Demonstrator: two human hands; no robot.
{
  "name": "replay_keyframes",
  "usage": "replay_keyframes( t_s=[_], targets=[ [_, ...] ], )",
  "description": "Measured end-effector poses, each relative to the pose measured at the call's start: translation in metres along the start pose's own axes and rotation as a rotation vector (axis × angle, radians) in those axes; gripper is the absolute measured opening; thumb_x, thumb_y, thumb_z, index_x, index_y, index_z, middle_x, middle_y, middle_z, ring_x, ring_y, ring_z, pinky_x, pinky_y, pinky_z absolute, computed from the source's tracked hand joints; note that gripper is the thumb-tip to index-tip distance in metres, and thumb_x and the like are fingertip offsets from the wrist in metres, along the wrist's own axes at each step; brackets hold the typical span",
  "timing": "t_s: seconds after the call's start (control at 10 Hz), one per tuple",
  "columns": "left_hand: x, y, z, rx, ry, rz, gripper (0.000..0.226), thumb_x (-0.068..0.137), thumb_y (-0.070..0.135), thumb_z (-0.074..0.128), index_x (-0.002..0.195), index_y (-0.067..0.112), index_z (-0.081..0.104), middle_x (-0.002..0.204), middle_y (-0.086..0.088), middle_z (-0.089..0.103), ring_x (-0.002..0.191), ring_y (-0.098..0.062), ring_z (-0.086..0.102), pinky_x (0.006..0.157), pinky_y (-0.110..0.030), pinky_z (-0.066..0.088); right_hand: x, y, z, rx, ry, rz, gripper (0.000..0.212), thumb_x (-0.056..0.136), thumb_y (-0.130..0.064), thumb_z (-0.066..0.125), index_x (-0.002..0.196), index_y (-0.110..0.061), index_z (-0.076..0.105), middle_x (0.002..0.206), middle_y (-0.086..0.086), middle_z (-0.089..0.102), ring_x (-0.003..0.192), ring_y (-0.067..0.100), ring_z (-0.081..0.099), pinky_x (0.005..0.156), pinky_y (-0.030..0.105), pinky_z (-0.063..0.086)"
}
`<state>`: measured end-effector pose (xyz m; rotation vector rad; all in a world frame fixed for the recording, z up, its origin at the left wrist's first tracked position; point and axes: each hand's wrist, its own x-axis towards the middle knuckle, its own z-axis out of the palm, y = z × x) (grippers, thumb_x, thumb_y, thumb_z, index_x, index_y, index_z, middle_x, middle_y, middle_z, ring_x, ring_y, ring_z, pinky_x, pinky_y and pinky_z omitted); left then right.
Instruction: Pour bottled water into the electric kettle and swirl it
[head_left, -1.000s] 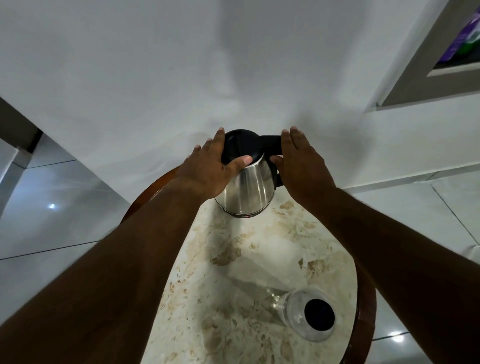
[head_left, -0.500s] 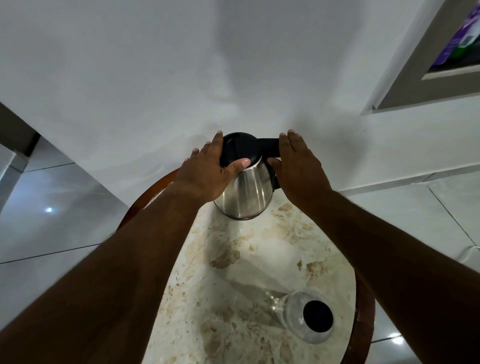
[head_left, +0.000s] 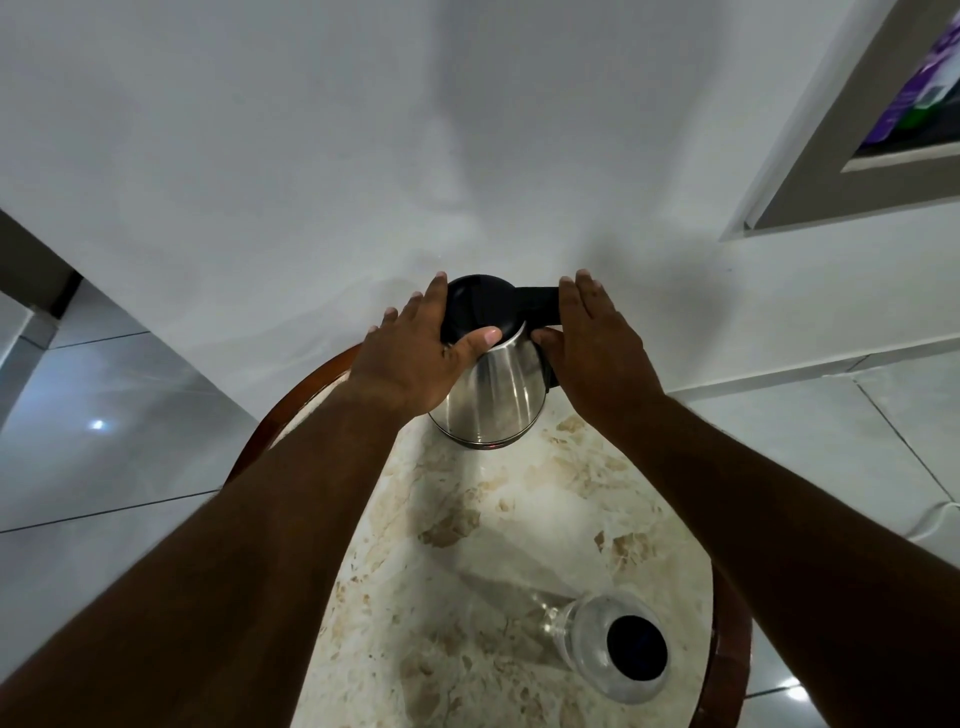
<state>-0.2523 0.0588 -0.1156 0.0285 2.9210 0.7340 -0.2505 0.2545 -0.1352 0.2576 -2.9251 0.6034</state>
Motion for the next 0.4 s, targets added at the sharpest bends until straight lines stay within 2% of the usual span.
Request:
replay_keyframes(
  t_s=[0.1,0.2,0.3,0.4],
  targets=[
    [-0.001,-0.001,0.001,-0.002,0.002,-0.004,0.093,0.082,0.077,0.038,0.154,0.029,0.004,0.162,-0.006,0.024,0.147,-0.037,0.019,0.118,-0.057,0.016,0.0,-0.001,0.001,0.002,0.013,-0.012,0.061,0.099,-0.033,0.046,0.145,0.002,0.026,0.154,0.026,0.024,0.143,0.037,0.022,0.112,0.045,0.026],
    [-0.001,0.001,-0.006,-0.009,-0.075,-0.024,0.094,0.081,0.078,0.037,0.154,0.031,0.0,0.163,-0.008,0.017,0.149,-0.037,0.014,0.117,-0.058,0.018,-0.002,-0.002,-0.003,-0.016,-0.033,-0.011,0.065,0.099,-0.034,0.046,0.145,0.005,0.024,0.153,0.029,0.022,0.143,0.04,0.02,0.112,0.047,0.027],
    [-0.008,0.005,-0.023,0.134,-0.14,-0.038,0.098,0.076,0.081,0.026,0.154,0.03,-0.007,0.164,-0.011,0.007,0.15,-0.038,0.005,0.118,-0.058,0.014,-0.008,-0.002,-0.014,-0.024,-0.115,-0.052,0.076,0.098,-0.042,0.044,0.146,0.009,0.014,0.154,0.033,0.011,0.144,0.042,0.011,0.115,0.049,0.022],
    [-0.023,0.007,-0.046,0.145,-0.065,-0.027,0.107,0.071,0.083,0.023,0.155,0.023,-0.003,0.163,-0.015,0.011,0.15,-0.036,0.009,0.118,-0.054,0.015,-0.012,-0.006,-0.041,-0.017,-0.191,-0.057,0.088,0.093,-0.053,0.042,0.148,0.003,0.003,0.158,0.025,0.001,0.147,0.034,-0.001,0.117,0.044,0.015]
  ],
)
